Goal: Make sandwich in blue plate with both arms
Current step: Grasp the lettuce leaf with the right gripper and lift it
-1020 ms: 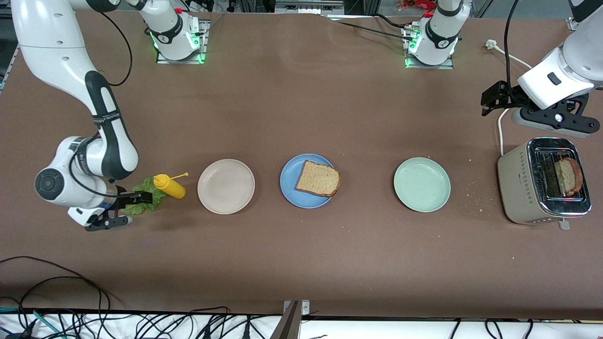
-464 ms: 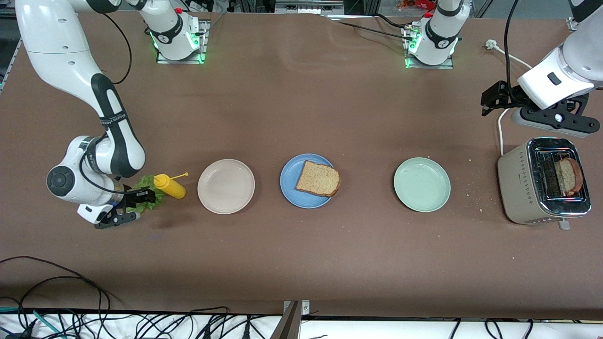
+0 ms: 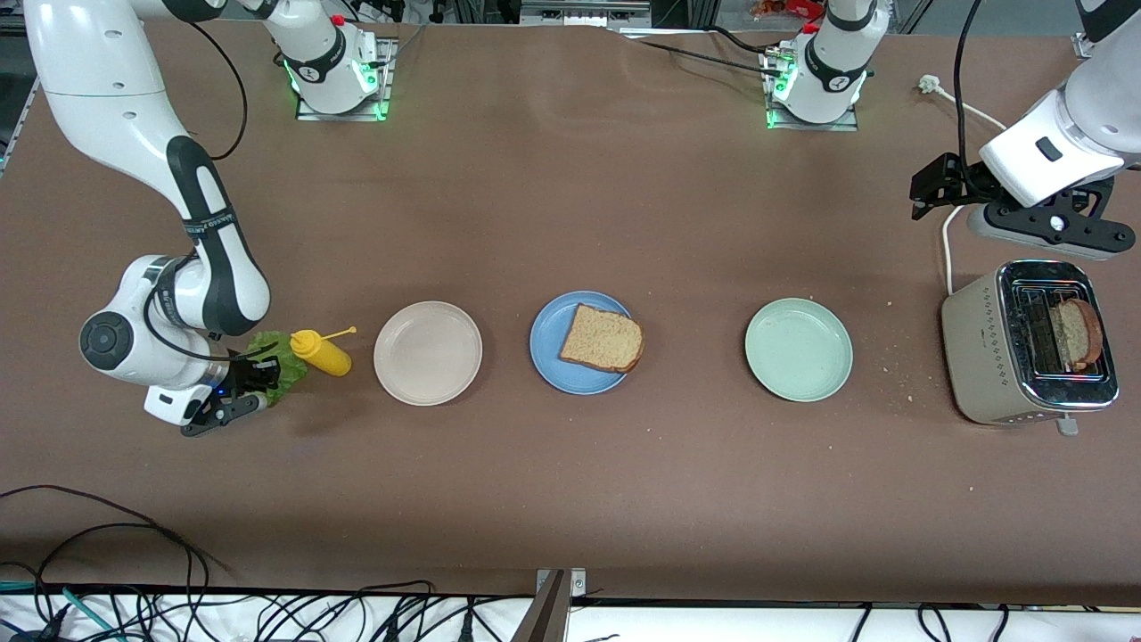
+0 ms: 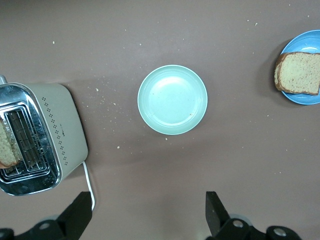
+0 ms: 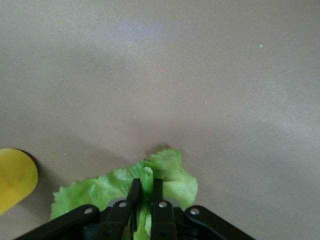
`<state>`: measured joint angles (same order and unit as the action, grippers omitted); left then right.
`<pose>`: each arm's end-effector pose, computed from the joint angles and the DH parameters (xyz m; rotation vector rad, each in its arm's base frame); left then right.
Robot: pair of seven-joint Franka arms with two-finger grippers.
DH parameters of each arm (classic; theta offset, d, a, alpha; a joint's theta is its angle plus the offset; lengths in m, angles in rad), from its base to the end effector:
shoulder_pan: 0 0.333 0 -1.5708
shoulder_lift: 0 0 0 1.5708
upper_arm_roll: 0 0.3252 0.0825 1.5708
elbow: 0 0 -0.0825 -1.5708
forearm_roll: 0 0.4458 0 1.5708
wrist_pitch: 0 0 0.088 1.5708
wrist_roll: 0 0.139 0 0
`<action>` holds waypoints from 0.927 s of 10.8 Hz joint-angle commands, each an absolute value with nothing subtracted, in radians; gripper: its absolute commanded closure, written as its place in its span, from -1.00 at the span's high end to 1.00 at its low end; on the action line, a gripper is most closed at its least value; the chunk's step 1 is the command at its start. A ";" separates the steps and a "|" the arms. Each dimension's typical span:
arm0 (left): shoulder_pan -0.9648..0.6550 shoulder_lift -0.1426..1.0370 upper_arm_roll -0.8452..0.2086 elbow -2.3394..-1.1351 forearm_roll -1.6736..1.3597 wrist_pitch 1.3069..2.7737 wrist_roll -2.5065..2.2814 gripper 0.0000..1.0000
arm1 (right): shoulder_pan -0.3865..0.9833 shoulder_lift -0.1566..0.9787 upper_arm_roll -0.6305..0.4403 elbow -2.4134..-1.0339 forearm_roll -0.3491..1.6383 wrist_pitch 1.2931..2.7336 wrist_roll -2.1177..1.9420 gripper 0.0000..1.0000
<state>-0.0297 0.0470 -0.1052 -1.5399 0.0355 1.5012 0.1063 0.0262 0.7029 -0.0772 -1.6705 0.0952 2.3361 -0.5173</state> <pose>0.6157 -0.0771 0.5835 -3.0846 0.3725 0.1321 0.7248 -0.0305 0.1236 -3.0478 -0.6440 0.0437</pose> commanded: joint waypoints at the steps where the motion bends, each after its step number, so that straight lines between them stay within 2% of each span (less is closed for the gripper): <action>1: -0.021 0.038 -0.109 -1.545 0.015 1.509 0.107 1.00 | 0.017 0.617 -0.061 -1.695 0.112 2.260 -0.543 -1.00; 8: -0.021 0.038 -0.106 -1.546 0.015 1.508 0.112 1.00 | 0.018 0.407 -0.060 -1.681 0.112 1.996 -0.538 -1.00; 10: -0.021 0.038 -0.107 -1.546 0.015 1.508 0.112 1.00 | 0.018 0.368 -0.060 -1.642 0.114 1.897 -0.531 -1.00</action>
<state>-0.0286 0.0471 -0.1040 -1.5400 0.0354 1.5012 0.1063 0.0266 0.4274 -0.0667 -1.6628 0.0955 1.9994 -0.5194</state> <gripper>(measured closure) 0.000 0.907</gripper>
